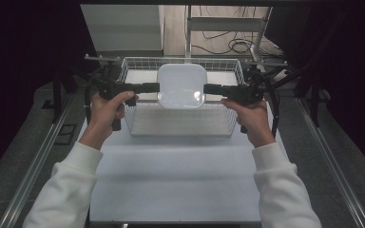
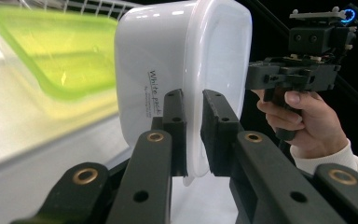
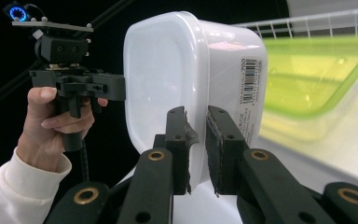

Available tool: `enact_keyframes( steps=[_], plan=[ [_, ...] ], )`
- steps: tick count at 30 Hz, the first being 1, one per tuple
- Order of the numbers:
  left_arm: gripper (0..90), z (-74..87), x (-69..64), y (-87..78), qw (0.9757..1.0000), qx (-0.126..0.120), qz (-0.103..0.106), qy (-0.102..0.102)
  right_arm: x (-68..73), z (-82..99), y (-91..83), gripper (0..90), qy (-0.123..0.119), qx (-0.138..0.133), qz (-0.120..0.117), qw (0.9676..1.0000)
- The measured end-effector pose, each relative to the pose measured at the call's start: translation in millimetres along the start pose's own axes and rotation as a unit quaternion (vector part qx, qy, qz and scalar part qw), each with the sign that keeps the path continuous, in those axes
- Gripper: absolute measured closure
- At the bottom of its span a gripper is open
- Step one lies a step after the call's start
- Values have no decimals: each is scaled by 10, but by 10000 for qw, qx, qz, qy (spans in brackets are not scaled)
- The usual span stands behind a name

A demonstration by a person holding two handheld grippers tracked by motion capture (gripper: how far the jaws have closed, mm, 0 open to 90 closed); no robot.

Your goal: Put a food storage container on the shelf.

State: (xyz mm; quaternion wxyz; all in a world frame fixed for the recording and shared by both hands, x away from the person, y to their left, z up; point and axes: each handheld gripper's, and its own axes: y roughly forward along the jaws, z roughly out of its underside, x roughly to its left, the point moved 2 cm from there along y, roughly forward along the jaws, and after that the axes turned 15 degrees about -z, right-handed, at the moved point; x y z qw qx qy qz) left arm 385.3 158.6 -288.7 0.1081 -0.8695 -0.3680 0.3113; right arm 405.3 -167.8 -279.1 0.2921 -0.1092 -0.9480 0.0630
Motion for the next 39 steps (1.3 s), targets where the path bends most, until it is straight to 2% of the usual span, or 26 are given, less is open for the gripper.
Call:
enact_keyframes(
  steps=[5, 9, 16, 21, 28, 31, 37, 39],
  plan=[
    [804, -236, 92, 77, 9999, 53, 47, -101, -69, -189, 12, 789, 79, -12, -24, 10000],
    [803, -347, 199, 143, 9996, 132, 132, -221, -155, -317, 33, 789, 171, -22, -114, 9998],
    [803, -533, 359, 286, 9985, 181, 52, -505, -400, -480, 123, 788, 529, -64, -119, 9985],
    [803, -541, 466, 419, 9968, 350, 37, -715, -565, -494, 156, 787, 723, -81, -41, 9973],
    [804, -546, 537, 486, 9951, 301, 159, -933, -706, -508, 165, 784, 898, -284, -124, 9955],
    [804, -562, 591, 518, 9923, 284, 297, -1171, -766, -511, 169, 777, 1053, -406, -188, 9934],
    [785, -585, 718, 603, 9827, 301, 527, -1749, -884, -517, 203, 740, 1475, -520, -233, 9874],
    [780, -586, 747, 625, 9806, 286, 558, -1855, -912, -521, 213, 737, 1588, -598, -268, 9851]
  ],
)
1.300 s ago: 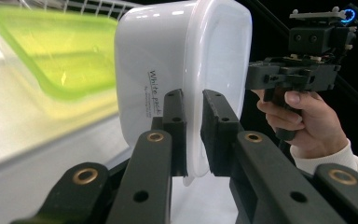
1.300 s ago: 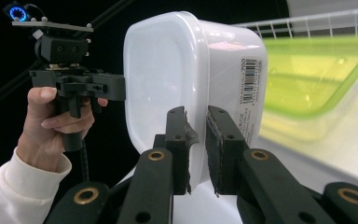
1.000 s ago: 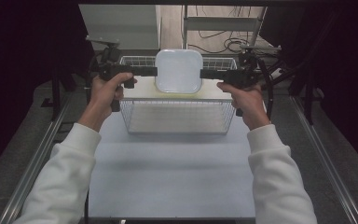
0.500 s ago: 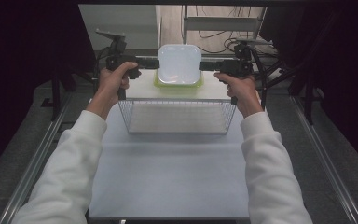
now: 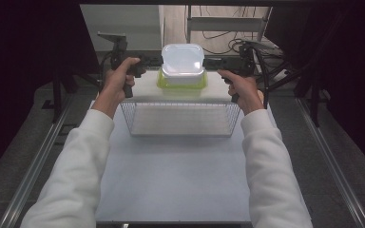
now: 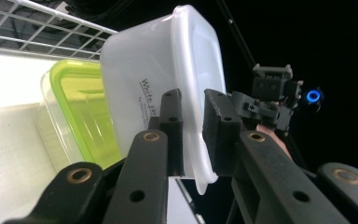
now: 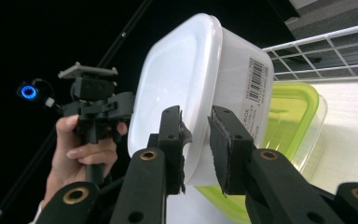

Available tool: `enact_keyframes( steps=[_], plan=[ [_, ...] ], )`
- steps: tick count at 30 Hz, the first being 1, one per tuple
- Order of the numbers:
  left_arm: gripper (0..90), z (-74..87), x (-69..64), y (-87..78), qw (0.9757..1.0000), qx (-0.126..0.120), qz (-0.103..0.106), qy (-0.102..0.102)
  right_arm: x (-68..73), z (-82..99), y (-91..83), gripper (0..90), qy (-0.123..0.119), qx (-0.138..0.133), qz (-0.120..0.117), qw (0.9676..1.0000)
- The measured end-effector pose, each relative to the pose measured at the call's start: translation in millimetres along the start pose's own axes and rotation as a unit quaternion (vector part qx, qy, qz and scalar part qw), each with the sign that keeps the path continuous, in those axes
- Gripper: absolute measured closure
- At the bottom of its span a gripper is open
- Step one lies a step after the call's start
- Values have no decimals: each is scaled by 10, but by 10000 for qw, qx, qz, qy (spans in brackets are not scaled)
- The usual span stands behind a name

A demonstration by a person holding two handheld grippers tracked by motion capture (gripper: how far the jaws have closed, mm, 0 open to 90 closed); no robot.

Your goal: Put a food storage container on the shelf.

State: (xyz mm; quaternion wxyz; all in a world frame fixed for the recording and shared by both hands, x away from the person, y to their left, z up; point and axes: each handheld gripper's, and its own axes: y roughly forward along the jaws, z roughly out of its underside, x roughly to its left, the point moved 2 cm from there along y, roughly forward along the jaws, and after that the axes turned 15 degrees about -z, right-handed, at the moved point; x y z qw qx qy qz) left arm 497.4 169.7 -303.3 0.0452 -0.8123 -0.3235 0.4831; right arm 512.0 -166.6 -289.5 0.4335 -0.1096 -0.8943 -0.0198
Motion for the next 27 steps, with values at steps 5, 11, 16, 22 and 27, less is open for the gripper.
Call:
enact_keyframes(
  steps=[5, 11, 16, 22, 27],
  plan=[
    [743, -17, 61, 46, 9999, -31, -33, -123, -61, -11, 26, 705, 181, -140, -12, 9997],
    [709, -8, 68, 46, 9999, -91, -97, 19, -70, -6, 38, 675, 199, -184, 12, 9996],
    [547, 6, 23, -10, 9982, -324, -379, 343, -7, -4, 12, 556, -66, -341, 237, 9991],
    [407, 47, -72, -123, 9938, -592, -557, 761, 178, 23, -84, 489, -601, -341, 403, 9968],
    [345, 152, -210, -218, 9874, -666, -746, 1229, 321, 103, -176, 451, -1014, -183, 505, 9934]
  ],
)
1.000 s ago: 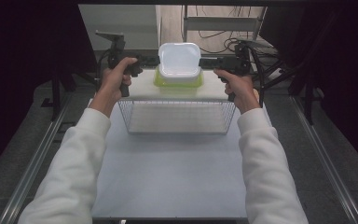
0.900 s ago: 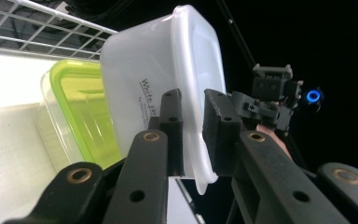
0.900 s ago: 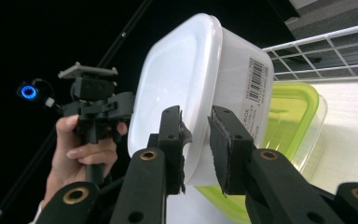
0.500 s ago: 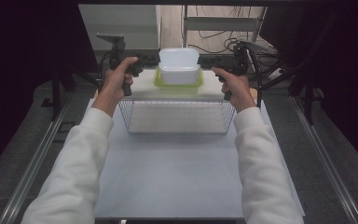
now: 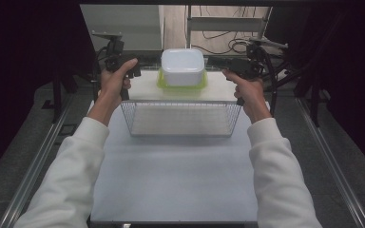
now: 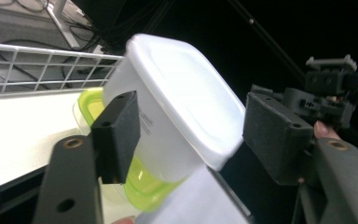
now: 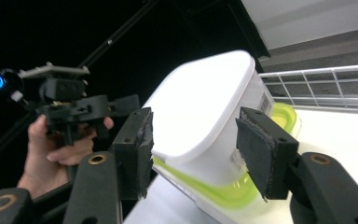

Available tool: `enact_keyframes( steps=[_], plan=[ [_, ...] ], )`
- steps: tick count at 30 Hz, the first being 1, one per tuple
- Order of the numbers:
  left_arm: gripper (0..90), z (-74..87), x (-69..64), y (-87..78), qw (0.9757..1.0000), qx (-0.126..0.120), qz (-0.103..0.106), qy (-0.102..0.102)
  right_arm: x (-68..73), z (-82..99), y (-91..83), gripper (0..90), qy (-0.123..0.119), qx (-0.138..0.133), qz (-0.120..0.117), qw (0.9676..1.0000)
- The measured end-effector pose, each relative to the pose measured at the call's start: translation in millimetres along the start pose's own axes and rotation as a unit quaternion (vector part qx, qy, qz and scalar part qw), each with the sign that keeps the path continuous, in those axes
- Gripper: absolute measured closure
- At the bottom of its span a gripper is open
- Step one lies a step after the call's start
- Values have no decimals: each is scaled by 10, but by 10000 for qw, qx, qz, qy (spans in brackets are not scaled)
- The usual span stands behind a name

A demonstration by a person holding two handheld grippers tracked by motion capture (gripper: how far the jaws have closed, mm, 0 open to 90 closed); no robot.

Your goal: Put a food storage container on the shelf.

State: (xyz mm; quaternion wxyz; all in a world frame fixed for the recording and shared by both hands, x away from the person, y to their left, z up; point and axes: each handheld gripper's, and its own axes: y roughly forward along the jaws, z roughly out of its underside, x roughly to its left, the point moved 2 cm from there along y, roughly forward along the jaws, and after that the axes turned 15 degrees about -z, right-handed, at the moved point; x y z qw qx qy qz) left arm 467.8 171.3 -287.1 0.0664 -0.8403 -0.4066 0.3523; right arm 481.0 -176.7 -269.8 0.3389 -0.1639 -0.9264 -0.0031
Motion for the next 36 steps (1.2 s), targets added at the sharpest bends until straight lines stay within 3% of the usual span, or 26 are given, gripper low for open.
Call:
enact_keyframes(
  steps=[3, 5, 8, 11, 18, 24, 27, 32, 36],
  plan=[
    [316, 51, -59, -113, 9997, -32, -66, 254, 53, 48, -71, 436, -148, 92, 85, 9998],
    [304, 94, -85, -202, 9989, -22, -192, 422, 86, 99, -135, 417, -345, 254, 283, 9987],
    [294, 163, -76, -347, 9975, 16, -318, 628, 130, 179, -221, 398, -599, 509, 578, 9952],
    [288, 259, -55, -460, 9967, 43, -309, 753, 162, 259, -297, 378, -735, 703, 760, 9919],
    [281, 580, -27, -579, 9930, 172, -371, 1110, 176, 457, -425, 363, -804, 914, 781, 9895],
    [280, 898, -8, -643, 9888, 319, -483, 1373, 200, 730, -522, 356, -913, 1136, 908, 9851],
    [282, 1076, -3, -685, 9856, 382, -603, 1530, 230, 905, -565, 348, -971, 1280, 957, 9824],
    [283, 1434, 13, -703, 9794, 604, -868, 1722, 249, 1266, -637, 344, -1009, 1469, 808, 9807],
    [282, 1756, 53, -673, 9782, 791, -890, 1700, 203, 1598, -690, 338, -973, 1698, 777, 9776]
  ],
)
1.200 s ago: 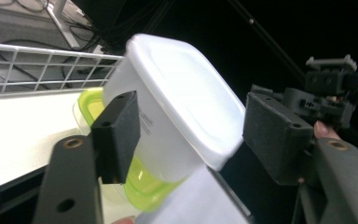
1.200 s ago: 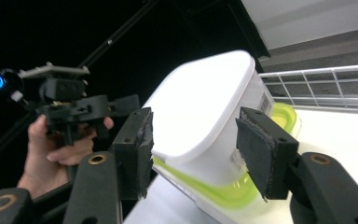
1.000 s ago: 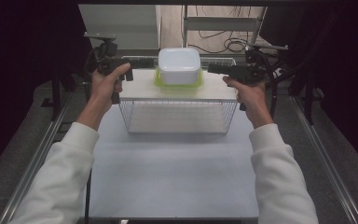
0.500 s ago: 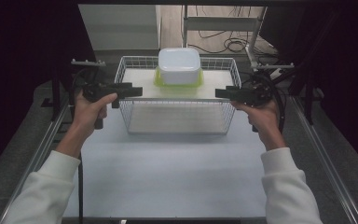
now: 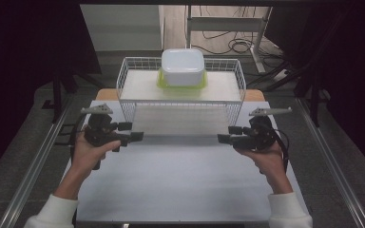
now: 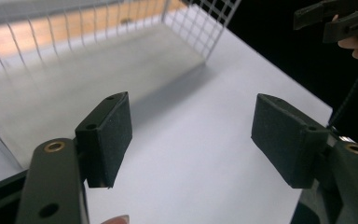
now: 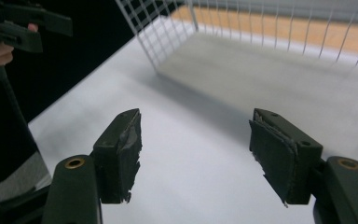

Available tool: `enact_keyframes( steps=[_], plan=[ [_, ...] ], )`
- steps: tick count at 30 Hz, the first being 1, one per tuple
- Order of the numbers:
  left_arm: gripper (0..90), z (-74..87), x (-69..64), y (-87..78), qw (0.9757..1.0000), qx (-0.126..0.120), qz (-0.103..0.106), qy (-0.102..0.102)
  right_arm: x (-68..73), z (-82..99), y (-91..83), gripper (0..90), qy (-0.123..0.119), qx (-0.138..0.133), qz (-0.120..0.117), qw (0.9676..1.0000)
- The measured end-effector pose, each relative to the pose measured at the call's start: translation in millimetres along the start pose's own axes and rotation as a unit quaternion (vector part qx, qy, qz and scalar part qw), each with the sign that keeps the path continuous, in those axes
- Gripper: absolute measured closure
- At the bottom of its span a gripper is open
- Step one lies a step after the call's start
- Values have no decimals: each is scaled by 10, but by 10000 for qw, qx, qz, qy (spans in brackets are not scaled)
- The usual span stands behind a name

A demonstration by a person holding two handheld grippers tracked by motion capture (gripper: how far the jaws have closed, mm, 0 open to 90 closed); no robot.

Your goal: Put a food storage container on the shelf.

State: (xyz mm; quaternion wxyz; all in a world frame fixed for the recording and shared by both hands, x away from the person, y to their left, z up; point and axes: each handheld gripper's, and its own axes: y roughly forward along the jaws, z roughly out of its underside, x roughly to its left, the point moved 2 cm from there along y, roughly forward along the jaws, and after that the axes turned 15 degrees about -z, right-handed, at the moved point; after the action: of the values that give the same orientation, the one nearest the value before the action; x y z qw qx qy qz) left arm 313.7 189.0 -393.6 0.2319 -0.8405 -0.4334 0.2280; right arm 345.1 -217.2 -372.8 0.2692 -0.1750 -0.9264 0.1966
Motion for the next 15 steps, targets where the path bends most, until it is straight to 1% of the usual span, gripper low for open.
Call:
enact_keyframes(
  steps=[2, 3, 4, 7, 8, 10, 12, 14, 15],
  plan=[
    [281, 100, -23, 47, 9999, 118, -82, 26, -6, 131, 27, 335, 44, 91, -3, 9999],
    [281, 169, -38, 79, 9997, 217, -129, 57, -13, 204, 40, 334, 71, 159, 8, 9998],
    [280, 210, -46, 96, 9995, 273, -146, 90, -23, 294, 56, 333, 109, 225, 32, 9997],
    [280, 378, -69, 151, 9987, 426, -263, 122, -65, 477, 83, 329, 185, 412, 94, 9989],
    [280, 423, -75, 169, 9985, 459, -287, 111, -82, 537, 86, 329, 235, 446, 119, 9987],
    [279, 565, -95, 234, 9980, 558, -286, 54, -115, 647, 95, 327, 328, 504, 139, 9981],
    [275, 693, -113, 290, 9974, 627, -346, 17, -157, 762, 123, 327, 359, 525, 198, 9978],
    [276, 812, -123, 344, 9973, 666, -314, -63, -211, 882, 189, 321, 443, 729, 270, 9960],
    [276, 868, -129, 369, 9971, 690, -315, -63, -229, 933, 221, 319, 461, 830, 284, 9951]
  ],
)
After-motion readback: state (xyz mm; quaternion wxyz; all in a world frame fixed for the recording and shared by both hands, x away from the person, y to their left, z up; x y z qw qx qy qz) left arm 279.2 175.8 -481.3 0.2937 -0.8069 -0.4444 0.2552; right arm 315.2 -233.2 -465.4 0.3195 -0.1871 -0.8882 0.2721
